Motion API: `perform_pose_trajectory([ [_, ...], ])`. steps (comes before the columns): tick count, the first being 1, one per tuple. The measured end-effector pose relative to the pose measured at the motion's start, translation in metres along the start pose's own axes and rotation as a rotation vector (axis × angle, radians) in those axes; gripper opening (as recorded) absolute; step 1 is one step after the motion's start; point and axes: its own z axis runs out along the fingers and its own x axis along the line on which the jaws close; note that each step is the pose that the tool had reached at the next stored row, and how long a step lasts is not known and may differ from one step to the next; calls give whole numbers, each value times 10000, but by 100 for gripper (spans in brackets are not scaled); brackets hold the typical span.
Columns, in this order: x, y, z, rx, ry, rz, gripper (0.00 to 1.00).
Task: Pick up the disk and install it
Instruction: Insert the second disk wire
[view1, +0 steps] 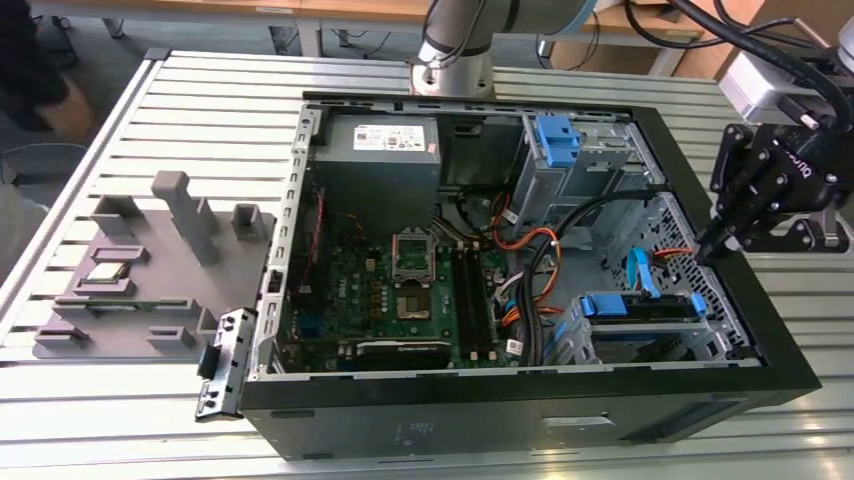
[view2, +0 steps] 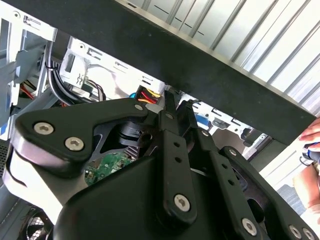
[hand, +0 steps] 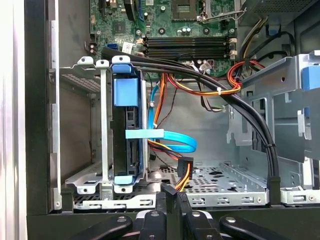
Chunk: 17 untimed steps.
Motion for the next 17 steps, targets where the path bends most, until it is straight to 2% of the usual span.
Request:
perform_pose_trajectory([
  [9,-2,0,17,1,20,1,24],
  [13,-2,0,33,3,69,2,24],
  [17,-2,-1,36,3,80,2,24],
])
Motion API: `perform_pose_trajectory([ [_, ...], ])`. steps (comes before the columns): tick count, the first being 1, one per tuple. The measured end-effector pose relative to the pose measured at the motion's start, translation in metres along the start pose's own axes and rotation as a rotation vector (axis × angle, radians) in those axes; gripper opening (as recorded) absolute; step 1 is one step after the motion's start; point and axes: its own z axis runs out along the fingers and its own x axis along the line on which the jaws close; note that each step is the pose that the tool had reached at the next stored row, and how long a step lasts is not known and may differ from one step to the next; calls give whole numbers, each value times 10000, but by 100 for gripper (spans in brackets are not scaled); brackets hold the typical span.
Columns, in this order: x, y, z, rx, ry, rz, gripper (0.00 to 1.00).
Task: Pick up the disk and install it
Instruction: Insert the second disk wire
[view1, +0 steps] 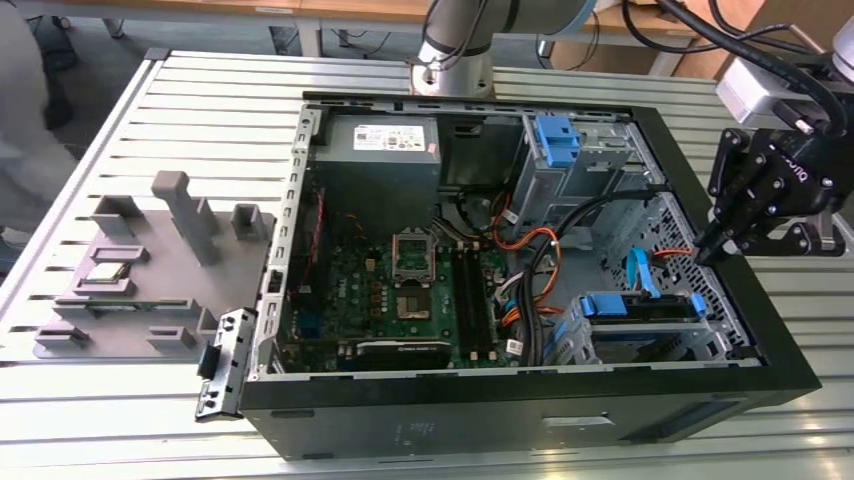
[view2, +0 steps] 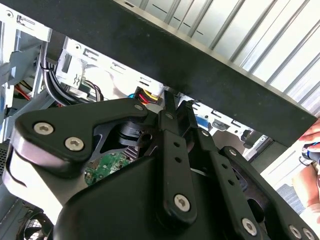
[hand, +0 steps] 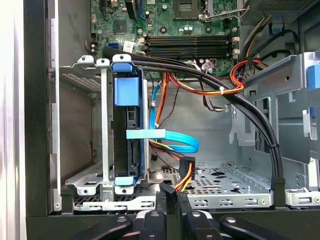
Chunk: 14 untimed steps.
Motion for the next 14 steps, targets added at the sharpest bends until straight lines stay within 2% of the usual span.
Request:
perform_pose_trajectory([
  [8,2,56,2,15,-2,0,24],
  [14,5,133,4,88,-3,-1,24],
])
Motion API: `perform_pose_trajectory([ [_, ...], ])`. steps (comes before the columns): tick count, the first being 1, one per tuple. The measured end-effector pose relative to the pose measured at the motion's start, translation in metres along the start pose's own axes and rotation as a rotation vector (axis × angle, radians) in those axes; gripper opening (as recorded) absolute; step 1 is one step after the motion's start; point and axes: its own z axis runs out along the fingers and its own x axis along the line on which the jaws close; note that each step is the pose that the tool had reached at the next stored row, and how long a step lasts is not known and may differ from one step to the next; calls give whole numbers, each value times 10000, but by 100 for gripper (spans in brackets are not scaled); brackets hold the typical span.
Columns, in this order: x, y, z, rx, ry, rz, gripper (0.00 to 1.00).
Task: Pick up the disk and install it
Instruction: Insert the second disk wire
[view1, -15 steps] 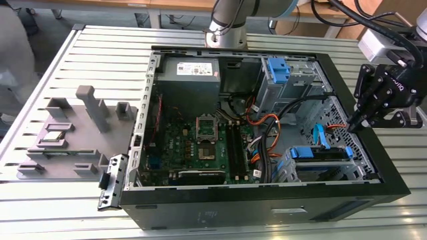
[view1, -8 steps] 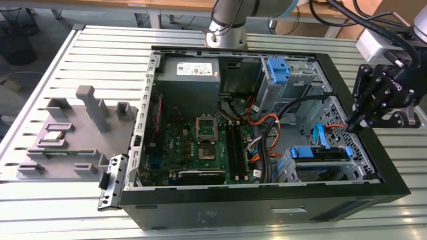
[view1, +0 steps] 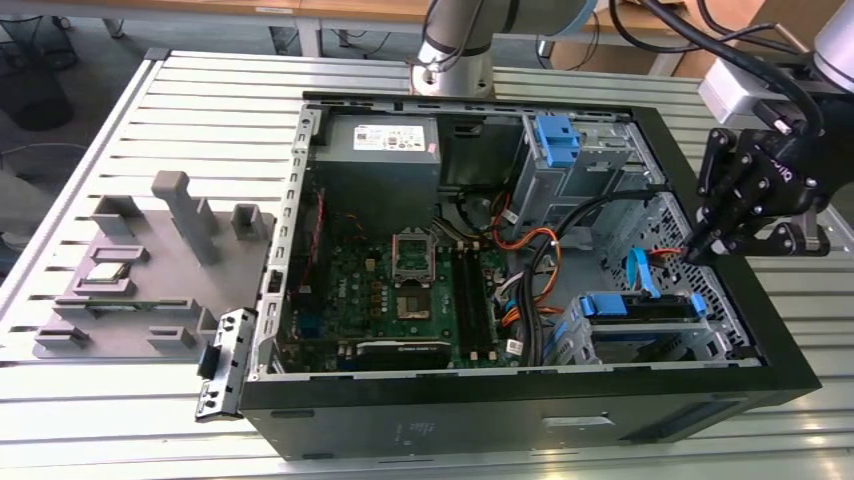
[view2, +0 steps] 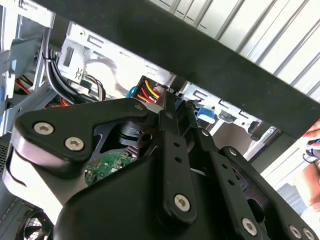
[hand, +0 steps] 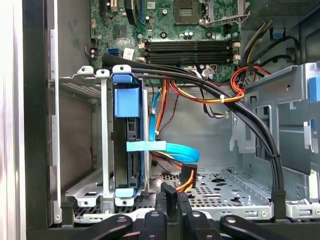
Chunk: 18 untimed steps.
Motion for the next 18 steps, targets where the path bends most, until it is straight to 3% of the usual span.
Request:
perform_pose_trajectory([
  [5,3,75,1,55,13,1,24],
  [8,5,89,2,59,71,1,24],
  [12,8,107,3,64,211,3,24],
  [18,12,130,6,76,503,6,24],
])
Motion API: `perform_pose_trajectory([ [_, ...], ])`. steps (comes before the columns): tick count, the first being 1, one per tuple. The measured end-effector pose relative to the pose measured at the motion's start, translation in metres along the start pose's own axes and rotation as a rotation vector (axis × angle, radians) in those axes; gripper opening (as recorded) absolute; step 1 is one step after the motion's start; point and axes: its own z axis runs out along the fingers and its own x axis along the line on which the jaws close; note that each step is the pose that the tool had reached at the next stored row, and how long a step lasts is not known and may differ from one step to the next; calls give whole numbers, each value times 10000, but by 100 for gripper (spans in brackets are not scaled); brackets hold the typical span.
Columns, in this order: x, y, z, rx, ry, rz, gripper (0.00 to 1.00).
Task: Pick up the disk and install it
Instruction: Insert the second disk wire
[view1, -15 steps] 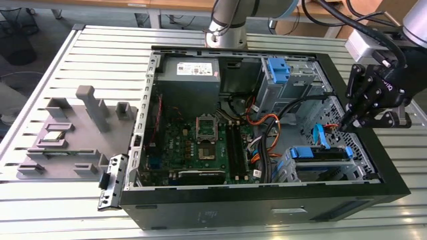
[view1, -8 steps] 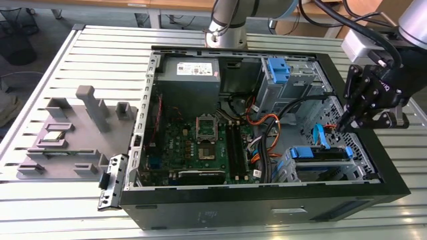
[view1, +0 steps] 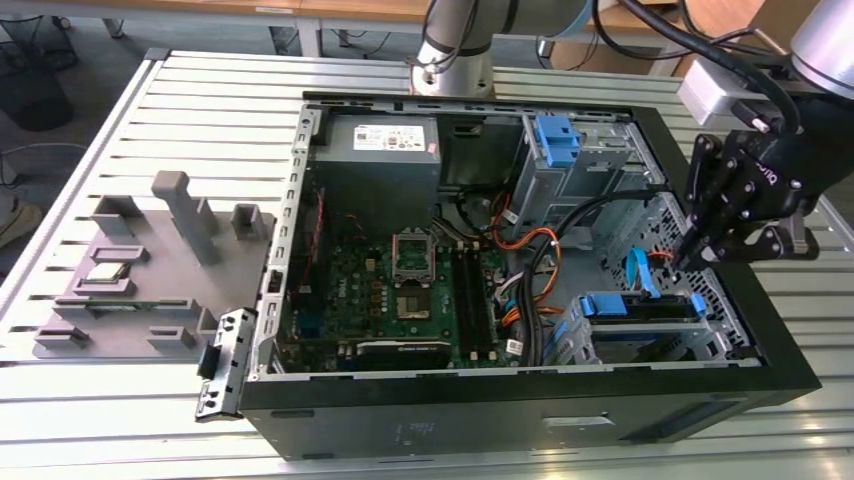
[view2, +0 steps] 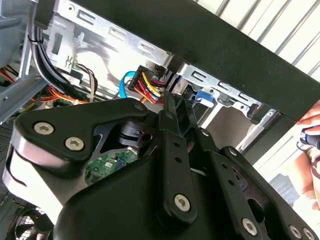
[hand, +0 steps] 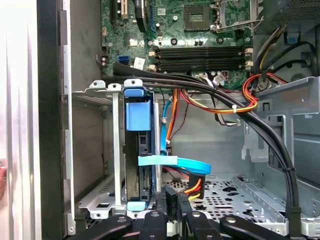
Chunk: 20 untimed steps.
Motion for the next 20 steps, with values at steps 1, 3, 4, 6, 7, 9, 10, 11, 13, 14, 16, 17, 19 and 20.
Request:
perform_pose_trajectory([
  [1,0,1,1,2,56,0,24],
  [3,1,3,3,5,122,3,24],
  [4,1,3,3,4,122,3,24],
  [6,0,3,2,5,124,3,24],
  [7,0,3,2,5,124,3,24],
  [9,0,3,-1,4,109,3,24],
  [10,0,3,-3,3,92,3,24],
  [11,1,3,-7,3,80,2,24],
  [13,1,3,-12,3,72,2,24],
  [14,1,3,-13,3,71,2,24],
  [16,1,3,-15,3,80,3,24],
  [17,1,2,-17,3,89,3,24],
  [19,1,1,-20,4,114,3,24],
  [20,1,2,-19,4,126,8,24],
])
